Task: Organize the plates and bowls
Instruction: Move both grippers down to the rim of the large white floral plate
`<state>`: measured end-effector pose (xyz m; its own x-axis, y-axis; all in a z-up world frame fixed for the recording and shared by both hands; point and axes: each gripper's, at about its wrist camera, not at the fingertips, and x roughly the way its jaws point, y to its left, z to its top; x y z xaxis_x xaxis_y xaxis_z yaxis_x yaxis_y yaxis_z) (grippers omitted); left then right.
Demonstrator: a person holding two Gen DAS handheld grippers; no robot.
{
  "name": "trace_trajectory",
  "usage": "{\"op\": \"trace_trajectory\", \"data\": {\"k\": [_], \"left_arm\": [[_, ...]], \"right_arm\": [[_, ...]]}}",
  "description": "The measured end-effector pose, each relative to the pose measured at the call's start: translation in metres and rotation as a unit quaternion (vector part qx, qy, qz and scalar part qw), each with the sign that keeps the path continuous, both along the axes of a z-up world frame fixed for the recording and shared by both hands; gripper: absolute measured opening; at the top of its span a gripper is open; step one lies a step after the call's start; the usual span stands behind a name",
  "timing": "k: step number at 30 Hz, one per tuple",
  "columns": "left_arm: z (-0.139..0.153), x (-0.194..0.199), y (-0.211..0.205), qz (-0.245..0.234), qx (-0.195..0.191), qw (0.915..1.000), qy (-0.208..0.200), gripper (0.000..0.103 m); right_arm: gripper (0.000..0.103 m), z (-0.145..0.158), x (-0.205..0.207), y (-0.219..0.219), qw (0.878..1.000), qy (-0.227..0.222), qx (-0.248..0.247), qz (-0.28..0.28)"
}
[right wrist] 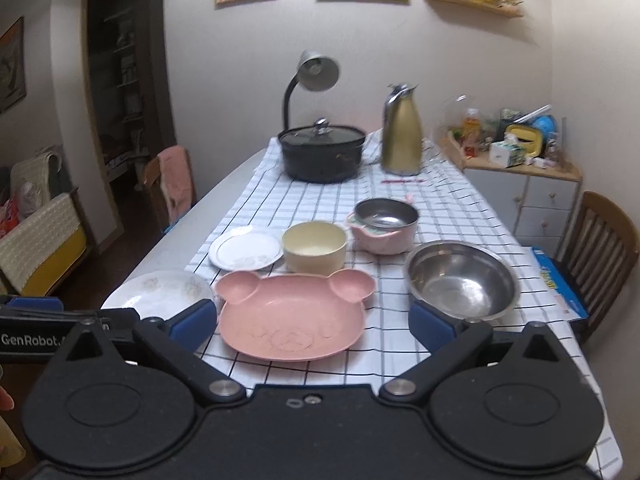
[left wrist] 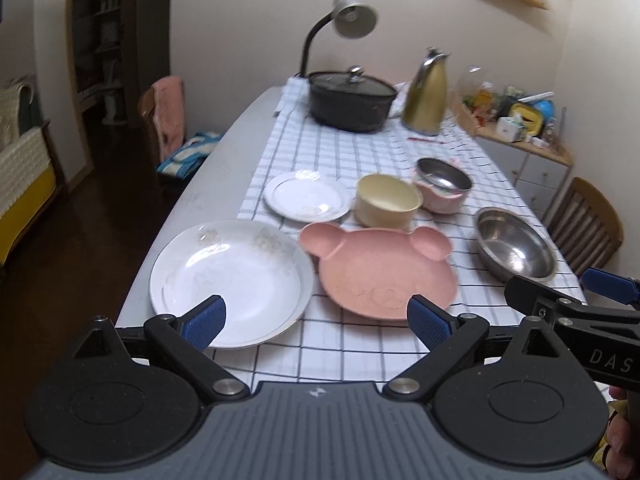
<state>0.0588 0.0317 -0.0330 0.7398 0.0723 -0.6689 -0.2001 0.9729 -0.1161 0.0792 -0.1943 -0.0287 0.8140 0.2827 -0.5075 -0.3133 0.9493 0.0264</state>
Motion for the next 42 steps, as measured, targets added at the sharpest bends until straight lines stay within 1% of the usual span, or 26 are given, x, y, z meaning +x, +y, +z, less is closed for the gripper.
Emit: {"op": "trace_trajectory", "data": {"k": [1, 4, 7, 9, 11, 13, 14, 19, 21, 23, 25, 27, 29, 31, 32, 33, 35, 37, 40, 42], "left_arm": [[-0.003, 0.003, 0.005, 0.007, -0.004, 1.0, 0.006, 0.098], [-0.012, 0.015, 0.023, 0.039, -0.002, 0.999, 0.021, 0.098], [-0.02, 0.029, 0.048, 0.078, -0.001, 0.9964, 0.033, 0.098], [-0.027, 0.039, 0.065, 0.1, 0.002, 0.9941, 0.043, 0.098], [-0.034, 0.05, 0.082, 0.114, 0.002, 0.9921, 0.052, 0.098], [-0.045, 0.063, 0.101, 0.13, -0.008, 0.9894, 0.065, 0.098], [-0.05, 0.068, 0.11, 0.135, -0.014, 0.9882, 0.07, 0.098], [-0.075, 0.092, 0.149, 0.156, -0.04, 0.982, 0.099, 0.098], [-0.085, 0.101, 0.162, 0.163, -0.045, 0.9791, 0.113, 0.098], [-0.094, 0.107, 0.174, 0.167, -0.053, 0.9775, 0.118, 0.098], [-0.101, 0.112, 0.184, 0.171, -0.059, 0.9754, 0.126, 0.097], [-0.108, 0.117, 0.193, 0.173, -0.076, 0.9728, 0.134, 0.097], [-0.113, 0.121, 0.196, 0.17, -0.075, 0.9724, 0.141, 0.097], [-0.116, 0.127, 0.199, 0.164, -0.075, 0.9728, 0.146, 0.09], [-0.118, 0.129, 0.201, 0.163, -0.083, 0.9723, 0.146, 0.089], [-0.119, 0.131, 0.204, 0.165, -0.086, 0.9715, 0.147, 0.089], [-0.121, 0.135, 0.209, 0.164, -0.085, 0.9715, 0.149, 0.085], [-0.123, 0.139, 0.212, 0.156, -0.088, 0.9721, 0.151, 0.077], [-0.125, 0.147, 0.214, 0.146, -0.092, 0.9723, 0.157, 0.069], [-0.126, 0.153, 0.218, 0.145, -0.095, 0.9718, 0.16, 0.067]], "right_arm": [[0.102, -0.003, 0.005, 0.003, 1.0, 0.005, -0.003, 0.009], [0.102, -0.01, 0.025, 0.016, 0.999, 0.016, -0.01, 0.04], [0.102, -0.015, 0.049, 0.032, 0.997, 0.026, -0.016, 0.07], [0.102, -0.021, 0.068, 0.043, 0.995, 0.044, -0.021, 0.084], [0.098, -0.028, 0.082, 0.053, 0.993, 0.07, -0.023, 0.094], [0.096, -0.038, 0.093, 0.063, 0.989, 0.099, -0.019, 0.11], [0.091, -0.043, 0.097, 0.068, 0.986, 0.114, -0.019, 0.116], [0.079, -0.062, 0.117, 0.094, 0.973, 0.178, -0.005, 0.146], [0.077, -0.069, 0.119, 0.101, 0.968, 0.199, -0.002, 0.155], [0.075, -0.075, 0.12, 0.107, 0.961, 0.221, 0.001, 0.165], [0.072, -0.082, 0.12, 0.112, 0.957, 0.239, 0.001, 0.166], [0.071, -0.088, 0.122, 0.118, 0.954, 0.253, 0.005, 0.161], [0.063, -0.094, 0.129, 0.124, 0.952, 0.265, 0.011, 0.153], [0.057, -0.101, 0.135, 0.127, 0.948, 0.284, 0.019, 0.143], [0.055, -0.104, 0.138, 0.127, 0.945, 0.296, 0.027, 0.139], [0.055, -0.107, 0.14, 0.128, 0.941, 0.309, 0.036, 0.134], [0.053, -0.111, 0.141, 0.126, 0.936, 0.327, 0.05, 0.123], [0.052, -0.113, 0.14, 0.127, 0.932, 0.337, 0.055, 0.119], [0.044, -0.119, 0.142, 0.126, 0.926, 0.357, 0.069, 0.105], [0.04, -0.124, 0.145, 0.125, 0.921, 0.369, 0.078, 0.094]]}}
